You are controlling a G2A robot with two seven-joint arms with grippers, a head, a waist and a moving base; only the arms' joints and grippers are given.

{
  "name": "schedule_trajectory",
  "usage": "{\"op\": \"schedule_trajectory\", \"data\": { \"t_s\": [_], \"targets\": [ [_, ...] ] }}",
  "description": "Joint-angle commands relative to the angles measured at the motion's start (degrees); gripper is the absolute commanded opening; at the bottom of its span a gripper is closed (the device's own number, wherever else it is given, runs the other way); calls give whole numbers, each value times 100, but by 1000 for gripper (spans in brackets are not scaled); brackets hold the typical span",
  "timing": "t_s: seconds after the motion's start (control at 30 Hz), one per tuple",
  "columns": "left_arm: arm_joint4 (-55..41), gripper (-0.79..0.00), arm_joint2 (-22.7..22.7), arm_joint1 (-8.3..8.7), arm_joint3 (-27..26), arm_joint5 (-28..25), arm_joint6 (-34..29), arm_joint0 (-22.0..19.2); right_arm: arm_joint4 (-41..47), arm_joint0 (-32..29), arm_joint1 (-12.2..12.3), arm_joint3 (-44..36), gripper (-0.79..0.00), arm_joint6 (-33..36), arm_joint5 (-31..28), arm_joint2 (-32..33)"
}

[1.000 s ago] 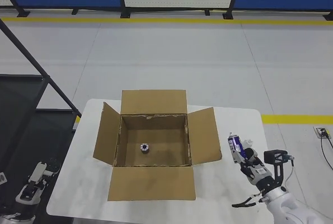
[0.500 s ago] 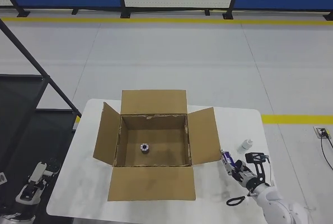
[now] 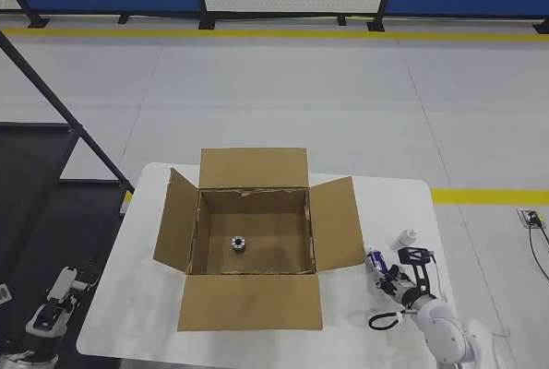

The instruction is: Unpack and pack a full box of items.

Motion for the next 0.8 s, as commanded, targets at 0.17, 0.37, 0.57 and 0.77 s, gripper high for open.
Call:
{"op": "schedule_trajectory", "data": {
  "t_s": [0.17, 0.37, 0.57, 0.77],
  "targets": [
    [0, 0, 0, 0, 0, 0, 0, 0, -48, 9, 37, -130, -129, 100, 118, -61],
    [0, 0, 0, 0, 0, 0, 0, 0, 52, -7, 57, -410, -99, -159, 213, -49],
    [4, 0, -1, 0, -2, 14, 14, -4, 466, -406, 68, -1591, 0, -1031, -100, 88],
    [-124, 0, -123, -2, 87, -60, 96, 17, 256, -470, 62, -2949, 0, -1387, -457, -510]
  ]
}}
